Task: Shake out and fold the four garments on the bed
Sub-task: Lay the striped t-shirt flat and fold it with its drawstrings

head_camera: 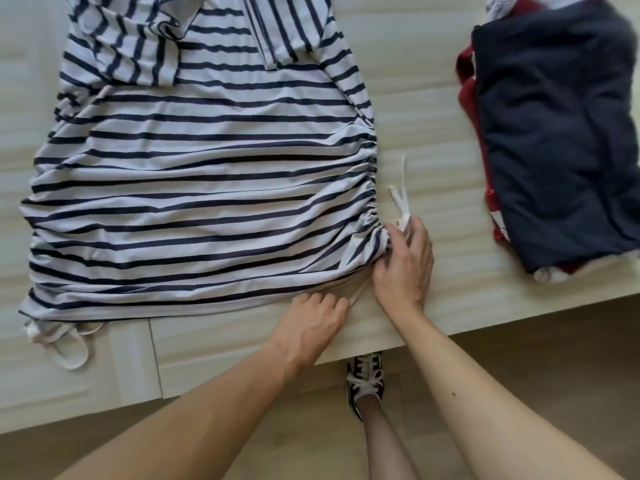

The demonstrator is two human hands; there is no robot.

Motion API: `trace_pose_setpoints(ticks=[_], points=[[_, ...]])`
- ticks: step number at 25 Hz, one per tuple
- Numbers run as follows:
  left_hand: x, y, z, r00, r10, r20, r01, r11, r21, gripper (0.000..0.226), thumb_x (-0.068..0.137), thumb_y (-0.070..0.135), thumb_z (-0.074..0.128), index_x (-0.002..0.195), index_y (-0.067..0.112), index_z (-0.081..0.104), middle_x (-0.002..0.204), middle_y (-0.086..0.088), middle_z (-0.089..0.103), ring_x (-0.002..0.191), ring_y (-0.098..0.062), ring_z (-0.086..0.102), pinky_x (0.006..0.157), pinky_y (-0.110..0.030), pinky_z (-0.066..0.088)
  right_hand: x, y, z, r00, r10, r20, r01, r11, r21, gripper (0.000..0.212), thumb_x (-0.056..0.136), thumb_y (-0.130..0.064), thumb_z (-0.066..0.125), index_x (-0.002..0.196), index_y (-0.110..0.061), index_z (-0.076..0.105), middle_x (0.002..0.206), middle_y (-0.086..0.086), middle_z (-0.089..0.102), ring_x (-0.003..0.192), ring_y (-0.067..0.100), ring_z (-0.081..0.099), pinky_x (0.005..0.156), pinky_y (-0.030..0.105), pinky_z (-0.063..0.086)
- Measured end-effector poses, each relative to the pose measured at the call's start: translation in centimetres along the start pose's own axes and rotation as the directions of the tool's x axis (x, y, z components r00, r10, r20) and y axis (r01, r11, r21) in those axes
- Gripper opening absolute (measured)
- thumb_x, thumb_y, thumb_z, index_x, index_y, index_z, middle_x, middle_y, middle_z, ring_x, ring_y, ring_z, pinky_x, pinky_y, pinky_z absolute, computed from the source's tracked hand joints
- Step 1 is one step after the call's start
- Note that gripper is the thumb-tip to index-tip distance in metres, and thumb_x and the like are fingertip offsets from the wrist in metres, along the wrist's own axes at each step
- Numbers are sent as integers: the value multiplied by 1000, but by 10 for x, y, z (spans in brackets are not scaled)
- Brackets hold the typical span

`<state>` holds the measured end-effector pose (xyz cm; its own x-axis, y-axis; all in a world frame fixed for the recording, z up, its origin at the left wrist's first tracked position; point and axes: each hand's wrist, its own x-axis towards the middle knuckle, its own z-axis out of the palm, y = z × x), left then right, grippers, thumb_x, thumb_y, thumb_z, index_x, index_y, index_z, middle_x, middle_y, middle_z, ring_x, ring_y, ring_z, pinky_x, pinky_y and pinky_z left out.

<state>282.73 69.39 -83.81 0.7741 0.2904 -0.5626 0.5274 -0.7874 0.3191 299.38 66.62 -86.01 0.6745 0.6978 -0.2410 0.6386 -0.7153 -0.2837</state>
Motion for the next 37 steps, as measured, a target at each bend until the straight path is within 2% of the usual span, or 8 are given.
trace_pose_setpoints(ticks=[4, 7, 14, 23, 28, 30, 33, 37], points=[[-3, 10, -5, 995, -58, -75, 58, 998, -2, 26, 90, 3, 45, 113, 14, 53, 111, -8, 61, 104, -30, 57, 93, -39, 36, 15, 19, -13, 992, -125, 2, 125, 985, -122, 18, 81, -18, 73, 98, -14, 70, 135, 7, 51, 129, 29, 44, 103, 45, 42], [-12, 20, -13, 955, -91, -283, -6, 947, -322, 3, 97, 21, 41, 94, 22, 43, 84, 2, 56, 80, -21, 51, 94, -39, 35, 14, 30, -33, 974, -220, 60, 224, 972, -73, 19, 85, -36, 69, 81, -18, 73, 124, 4, 59, 123, 24, 49, 100, 43, 41], [-32, 19, -107, 926, -252, -282, -125, 500, -857, 15, 101, 21, 56, 87, 15, 59, 66, -1, 58, 56, -11, 46, 52, -22, 35, 11, -6, -123, 814, -22, 581, -267, 874, 407, 25, 95, -30, 64, 74, -18, 69, 54, 0, 62, 47, 8, 48, 60, 33, 40], [-3, -97, -186, 822, -548, -153, -209, -41, -977, 19, 100, 7, 49, 86, 16, 57, 74, 0, 61, 71, -18, 59, 79, -34, 50, 62, -113, -208, 585, -428, 689, -97, 807, 583, 49, 80, -40, 69, 104, 3, 73, 104, 5, 77, 106, 16, 69, 104, 39, 45], [-2, -105, -181, 926, -300, -229, -132, 312, -941, 57, 81, -4, 49, 132, 20, 55, 132, 2, 61, 123, -10, 58, 100, -31, 51, 64, -133, -200, 653, -425, 627, 17, 836, 549, 6, 91, -12, 67, 91, -6, 69, 87, 12, 77, 90, 26, 74, 103, 48, 48], [-1, -90, -191, 947, -123, -297, -259, 256, -931, 67, 79, -6, 42, 142, 18, 50, 142, 0, 57, 129, -10, 56, 102, -33, 51, 58, -137, -196, 662, -418, 622, 96, 870, 483, 6, 88, -13, 71, 84, -9, 70, 84, 11, 75, 83, 28, 71, 94, 40, 53], [10, -75, -198, 954, -38, -298, -290, 132, -948, 51, 85, -10, 40, 130, 5, 58, 122, -14, 66, 106, -17, 65, 90, -33, 54, 52, -138, -196, 712, -418, 564, 142, 873, 467, 18, 83, -20, 75, 83, -2, 72, 78, 14, 69, 72, 24, 61, 74, 28, 50], [21, -78, -193, 943, 6, -332, -322, 268, -908, 11, 88, 10, 54, 94, 4, 61, 83, -21, 56, 77, -22, 50, 71, -41, 42, 54, -128, -201, 755, -414, 509, -1, 775, 632, 19, 79, -20, 74, 67, -6, 70, 66, 13, 67, 72, 30, 67, 90, 45, 53]])
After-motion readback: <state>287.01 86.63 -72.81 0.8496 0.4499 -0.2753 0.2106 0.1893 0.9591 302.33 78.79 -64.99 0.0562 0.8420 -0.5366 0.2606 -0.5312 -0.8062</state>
